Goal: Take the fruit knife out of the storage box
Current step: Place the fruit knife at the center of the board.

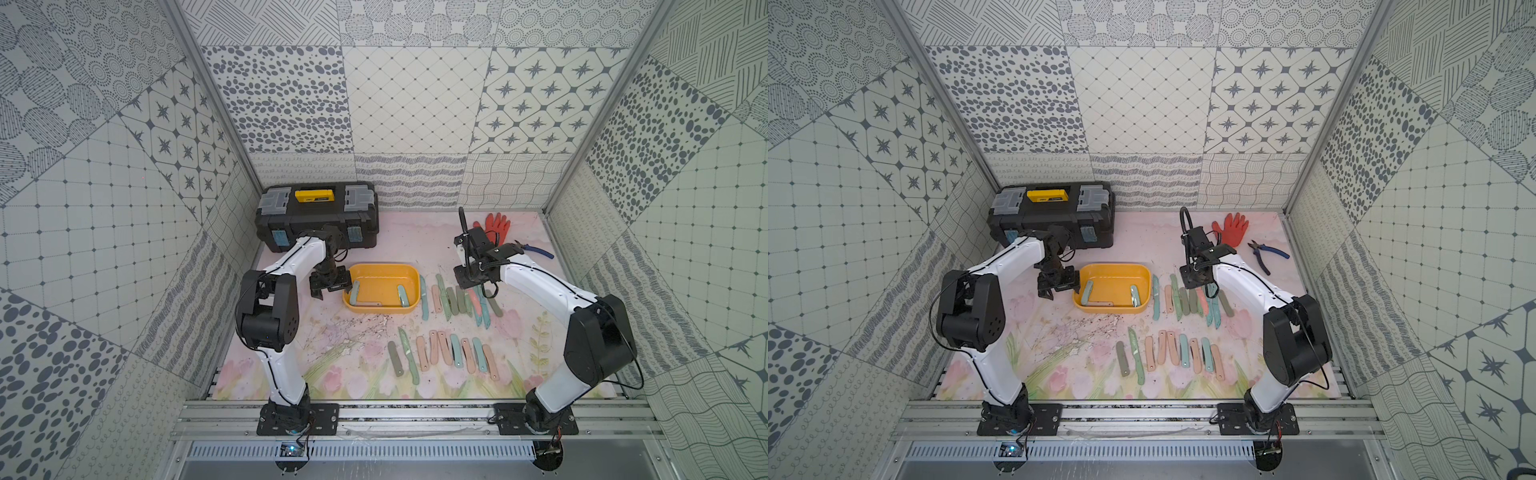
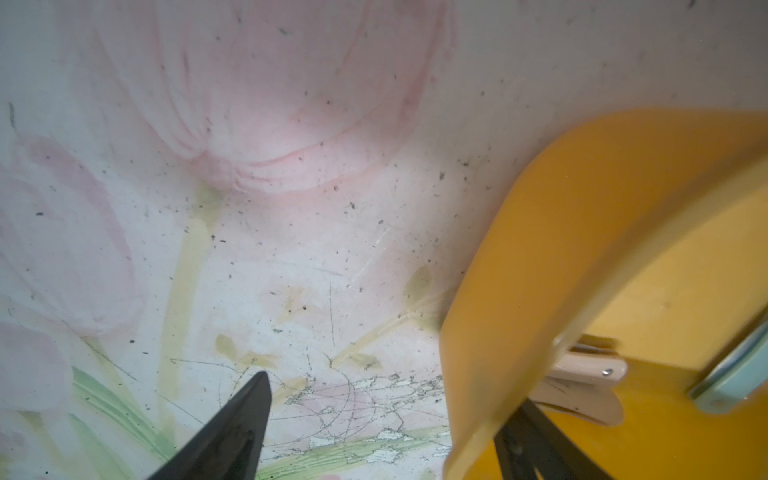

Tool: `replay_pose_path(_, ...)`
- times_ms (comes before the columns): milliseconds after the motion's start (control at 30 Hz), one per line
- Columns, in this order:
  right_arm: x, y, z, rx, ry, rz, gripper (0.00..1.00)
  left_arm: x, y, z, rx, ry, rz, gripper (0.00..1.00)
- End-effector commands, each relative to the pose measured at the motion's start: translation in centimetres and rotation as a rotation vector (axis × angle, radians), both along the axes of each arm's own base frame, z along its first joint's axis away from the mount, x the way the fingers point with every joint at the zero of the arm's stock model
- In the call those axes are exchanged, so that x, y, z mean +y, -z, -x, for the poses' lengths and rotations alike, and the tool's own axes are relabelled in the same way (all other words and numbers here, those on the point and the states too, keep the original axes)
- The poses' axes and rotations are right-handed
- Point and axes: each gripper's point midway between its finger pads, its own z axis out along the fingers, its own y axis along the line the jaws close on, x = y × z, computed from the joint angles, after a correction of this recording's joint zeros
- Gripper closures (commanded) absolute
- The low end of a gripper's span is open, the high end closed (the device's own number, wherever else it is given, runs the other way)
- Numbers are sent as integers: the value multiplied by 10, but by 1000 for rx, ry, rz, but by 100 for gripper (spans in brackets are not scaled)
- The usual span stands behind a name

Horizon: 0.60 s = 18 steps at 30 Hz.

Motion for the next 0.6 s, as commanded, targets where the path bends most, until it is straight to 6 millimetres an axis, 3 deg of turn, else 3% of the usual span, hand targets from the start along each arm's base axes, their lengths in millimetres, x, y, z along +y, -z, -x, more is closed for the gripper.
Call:
replay_pose_path(0,-15,-5,-8,-46,-2,-10,90,-5,-6,2,2,2,26,20)
replay_pose_path(167,-53,24,-5,44,90,-38,90,-6,-6,2,1,2,32,20)
replay_pose_path(333,-89,48,-2,113,172,66,89,-6,-7,2,-3,3,28,20)
replay_pose_path(567,-113,67,3,179,246,128,88,-5,-7,2,-3,3,26,20)
